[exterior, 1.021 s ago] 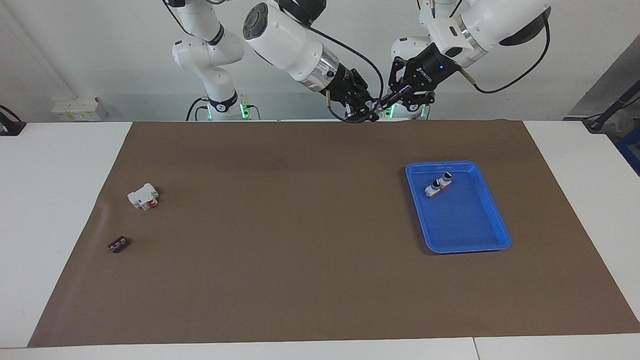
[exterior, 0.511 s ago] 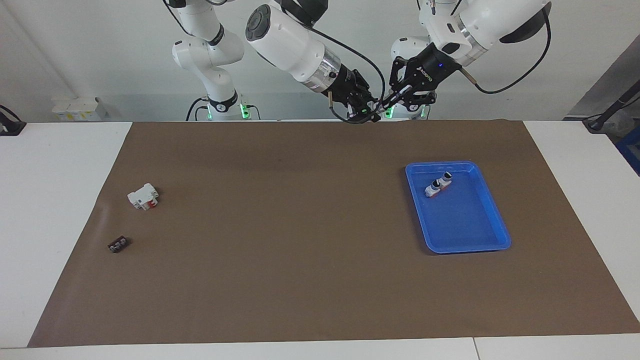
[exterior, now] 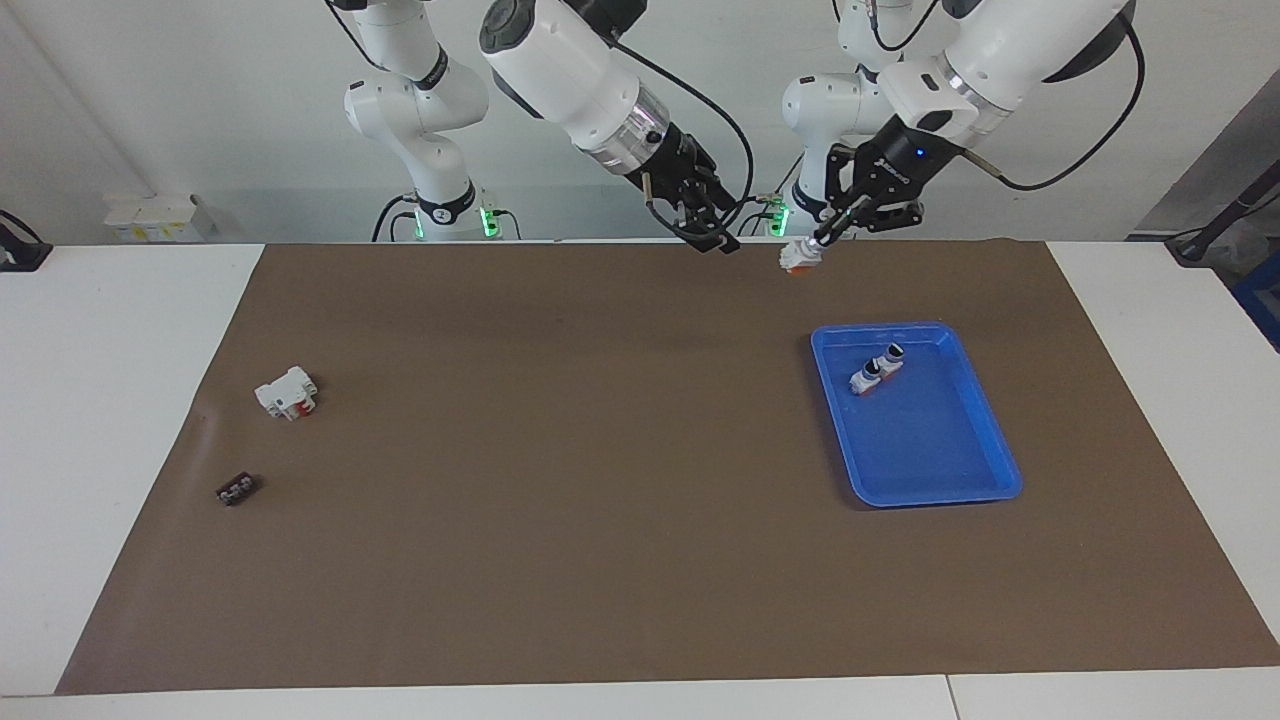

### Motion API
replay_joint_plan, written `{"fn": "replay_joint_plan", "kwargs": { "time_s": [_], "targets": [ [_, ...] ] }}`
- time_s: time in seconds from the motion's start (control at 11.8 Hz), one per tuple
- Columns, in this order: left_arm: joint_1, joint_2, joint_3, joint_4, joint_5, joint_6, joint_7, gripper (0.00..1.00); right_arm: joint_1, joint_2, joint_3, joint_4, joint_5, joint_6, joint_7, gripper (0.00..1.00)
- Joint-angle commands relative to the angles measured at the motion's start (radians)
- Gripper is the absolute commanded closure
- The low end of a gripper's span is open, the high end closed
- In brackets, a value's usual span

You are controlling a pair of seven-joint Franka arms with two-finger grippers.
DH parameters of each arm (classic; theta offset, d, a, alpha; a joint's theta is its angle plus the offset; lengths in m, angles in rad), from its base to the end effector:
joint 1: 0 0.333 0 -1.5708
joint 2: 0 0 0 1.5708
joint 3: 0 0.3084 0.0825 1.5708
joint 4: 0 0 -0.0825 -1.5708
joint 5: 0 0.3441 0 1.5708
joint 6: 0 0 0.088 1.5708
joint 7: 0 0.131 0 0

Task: Turn and place switch with both arms
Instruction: 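Lower the switch into the blue tray while the right gripper withdraws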

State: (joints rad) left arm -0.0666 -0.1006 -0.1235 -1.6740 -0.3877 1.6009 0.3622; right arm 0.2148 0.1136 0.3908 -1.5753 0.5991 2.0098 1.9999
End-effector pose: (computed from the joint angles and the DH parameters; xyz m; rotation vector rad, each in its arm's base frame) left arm 0.4687 -0.1428 0.6097 2.6666 -0.7456 0.0822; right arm 0.4685 0.3646 0.5957 -1.8252 1.8312 0.6938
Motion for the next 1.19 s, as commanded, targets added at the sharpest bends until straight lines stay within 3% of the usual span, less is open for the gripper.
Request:
{"fn": "replay_joint_plan", "kwargs": {
  "time_s": [0.0,0.17,0.34,0.51,0.77,1.11],
  "targets": [
    [0.008,-0.094,-0.007,-0.175,0.074,0.167,0.043,1.00,-0.035,-0.044,0.000,-0.014,-0.021,-0.033,-0.142,0.01],
    [0.008,-0.135,-0.008,-0.307,0.179,0.342,0.090,1.00,-0.069,-0.067,-0.006,-0.015,-0.031,-0.039,-0.275,0.01],
    [0.030,-0.133,-0.007,-0.361,0.231,0.401,0.128,1.00,-0.106,-0.072,-0.006,-0.014,-0.109,-0.042,-0.451,0.01],
    [0.044,-0.113,-0.008,-0.421,0.303,0.486,0.132,1.00,-0.150,-0.071,-0.006,-0.014,-0.189,-0.042,-0.625,0.01],
    [0.079,-0.058,-0.008,-0.512,0.418,0.608,0.132,1.00,-0.245,-0.071,-0.004,-0.023,-0.197,-0.045,-0.830,0.01],
    [0.119,0.015,-0.008,-0.585,0.448,0.671,0.165,1.00,-0.339,-0.072,-0.004,-0.032,-0.232,-0.092,-1.082,0.01]
  ]
}}
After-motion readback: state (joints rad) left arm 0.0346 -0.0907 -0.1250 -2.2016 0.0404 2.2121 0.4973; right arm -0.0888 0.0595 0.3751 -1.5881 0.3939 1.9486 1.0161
